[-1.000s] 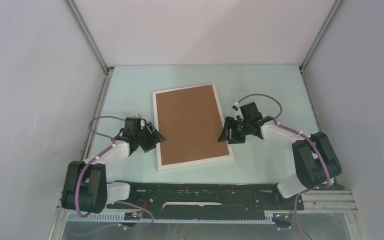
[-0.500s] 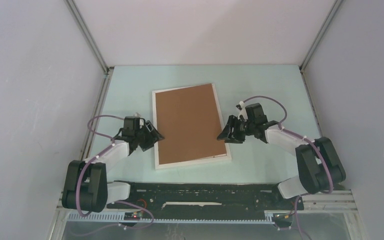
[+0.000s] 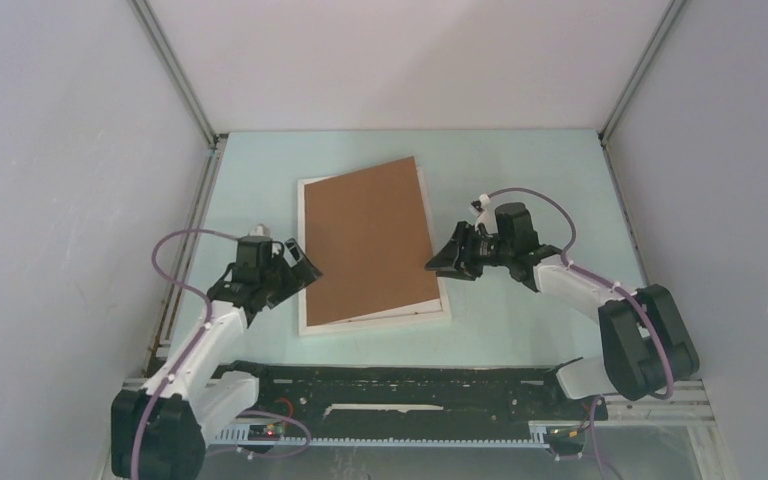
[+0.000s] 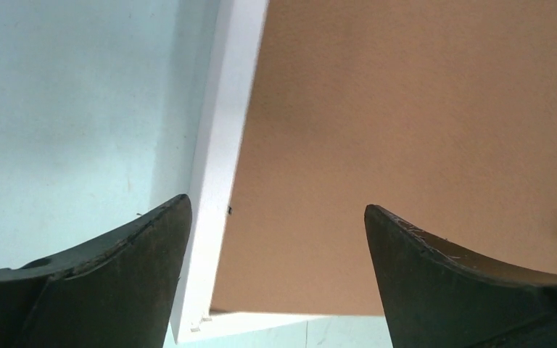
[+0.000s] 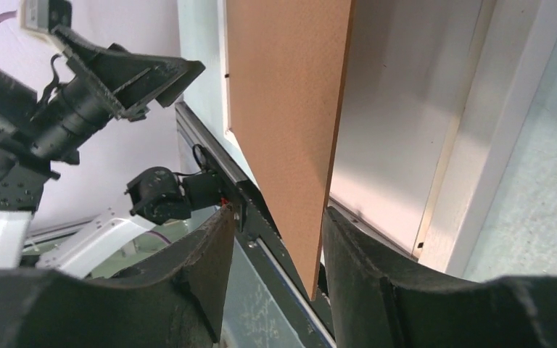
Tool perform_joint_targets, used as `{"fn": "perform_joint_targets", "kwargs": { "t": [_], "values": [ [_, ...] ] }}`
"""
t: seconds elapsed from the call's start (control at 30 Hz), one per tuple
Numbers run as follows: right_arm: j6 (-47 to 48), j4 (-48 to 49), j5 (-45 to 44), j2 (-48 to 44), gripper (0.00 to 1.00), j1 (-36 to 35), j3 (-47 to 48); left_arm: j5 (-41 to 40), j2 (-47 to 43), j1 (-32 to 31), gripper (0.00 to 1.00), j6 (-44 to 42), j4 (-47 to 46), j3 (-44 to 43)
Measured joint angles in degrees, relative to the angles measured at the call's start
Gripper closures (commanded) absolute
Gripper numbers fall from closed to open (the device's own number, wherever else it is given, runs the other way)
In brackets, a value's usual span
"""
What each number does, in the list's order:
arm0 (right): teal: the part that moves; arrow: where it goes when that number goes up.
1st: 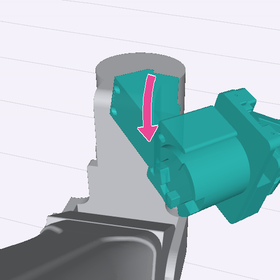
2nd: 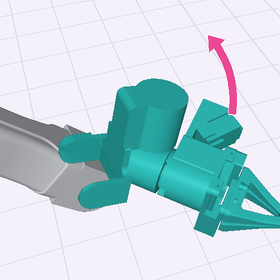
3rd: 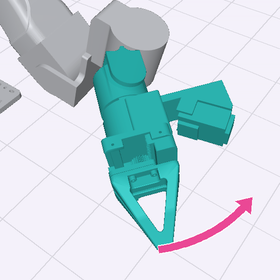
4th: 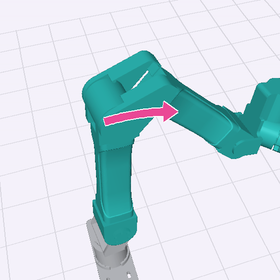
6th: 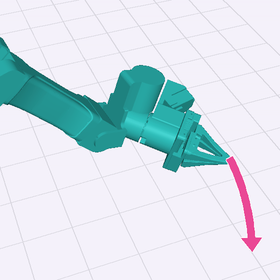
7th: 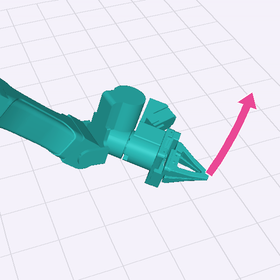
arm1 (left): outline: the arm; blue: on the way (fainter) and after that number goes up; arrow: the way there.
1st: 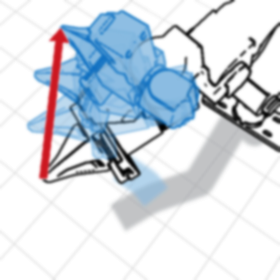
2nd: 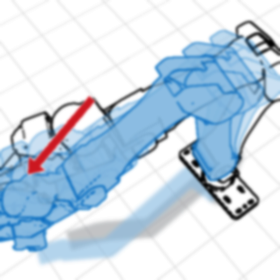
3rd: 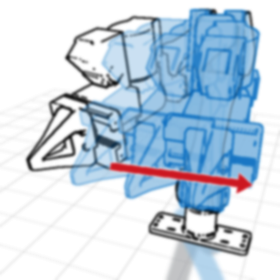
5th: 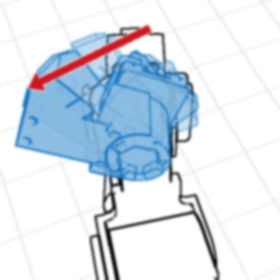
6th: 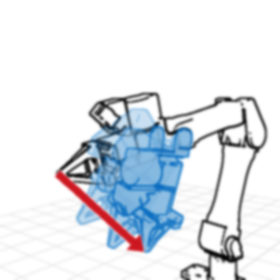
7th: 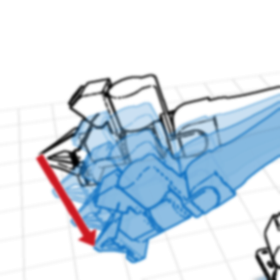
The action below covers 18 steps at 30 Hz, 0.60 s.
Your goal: Put the photo into the frame
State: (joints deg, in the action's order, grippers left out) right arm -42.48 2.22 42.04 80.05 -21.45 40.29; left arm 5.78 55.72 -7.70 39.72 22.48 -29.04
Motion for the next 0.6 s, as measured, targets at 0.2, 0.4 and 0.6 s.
{"fn": "perform_joint_targets", "kwargs": {
  "t": [0.2,0.4,0.6],
  "values": [
    [-4.3,3.4,0.8,1.3,0.46,0.0,-0.9,-8.2,-4.6,-15.0,0.07,-4.5,5.1,-7.3],
    [-8.3,5.6,1.1,1.9,0.47,0.0,-1.0,-15.8,-7.9,-36.0,0.02,-16.2,-6.3,-6.8],
    [-12.4,8.3,1.6,2.5,0.48,-0.1,-1.2,-22.1,-7.2,-48.7,0.06,-27.5,-19.9,-0.8]
  ]
}}
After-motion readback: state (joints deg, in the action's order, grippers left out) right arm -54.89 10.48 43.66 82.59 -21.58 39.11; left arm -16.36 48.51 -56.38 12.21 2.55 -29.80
